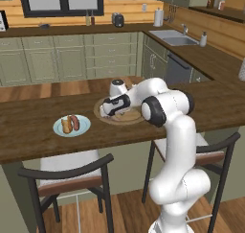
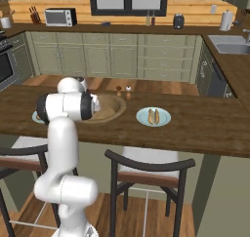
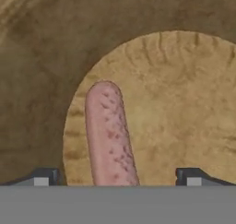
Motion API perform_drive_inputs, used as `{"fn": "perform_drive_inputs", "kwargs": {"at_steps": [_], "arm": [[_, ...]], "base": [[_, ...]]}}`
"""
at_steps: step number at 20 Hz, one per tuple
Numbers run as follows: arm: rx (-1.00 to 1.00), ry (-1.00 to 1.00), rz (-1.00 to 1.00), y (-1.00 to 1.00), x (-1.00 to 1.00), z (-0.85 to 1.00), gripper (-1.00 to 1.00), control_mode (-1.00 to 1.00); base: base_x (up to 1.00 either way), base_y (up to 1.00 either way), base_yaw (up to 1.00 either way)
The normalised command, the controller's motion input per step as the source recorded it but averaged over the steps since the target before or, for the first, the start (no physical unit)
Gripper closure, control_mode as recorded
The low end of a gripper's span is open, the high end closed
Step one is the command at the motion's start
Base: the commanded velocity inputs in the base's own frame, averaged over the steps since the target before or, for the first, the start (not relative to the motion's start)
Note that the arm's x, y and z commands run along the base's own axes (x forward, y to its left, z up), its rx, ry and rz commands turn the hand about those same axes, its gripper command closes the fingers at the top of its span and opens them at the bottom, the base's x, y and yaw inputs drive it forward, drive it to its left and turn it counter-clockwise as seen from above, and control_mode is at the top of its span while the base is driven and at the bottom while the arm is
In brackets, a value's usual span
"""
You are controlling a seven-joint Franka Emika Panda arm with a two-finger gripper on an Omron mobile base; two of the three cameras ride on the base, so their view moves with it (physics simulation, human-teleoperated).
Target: Place one bun and one sausage from the bowl on each plate.
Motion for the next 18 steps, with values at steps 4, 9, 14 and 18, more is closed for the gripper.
{"fn": "perform_drive_inputs", "kwargs": {"at_steps": [4,9,14,18], "arm": [[0.01,0.00,-0.07,-0.09,0.24,-0.62,-1.00,-1.00],[0.14,0.00,-0.05,-0.79,-0.06,-0.52,-1.00,-1.00],[0.22,-0.03,-0.05,-0.54,-0.06,-0.01,-1.00,-1.00],[0.08,-0.11,0.00,-0.08,-0.36,-0.13,-1.00,-1.00]], "base": [[0.00,0.00,0.00],[0.00,0.00,0.00],[0.00,0.00,0.00],[0.00,0.00,0.00]]}}
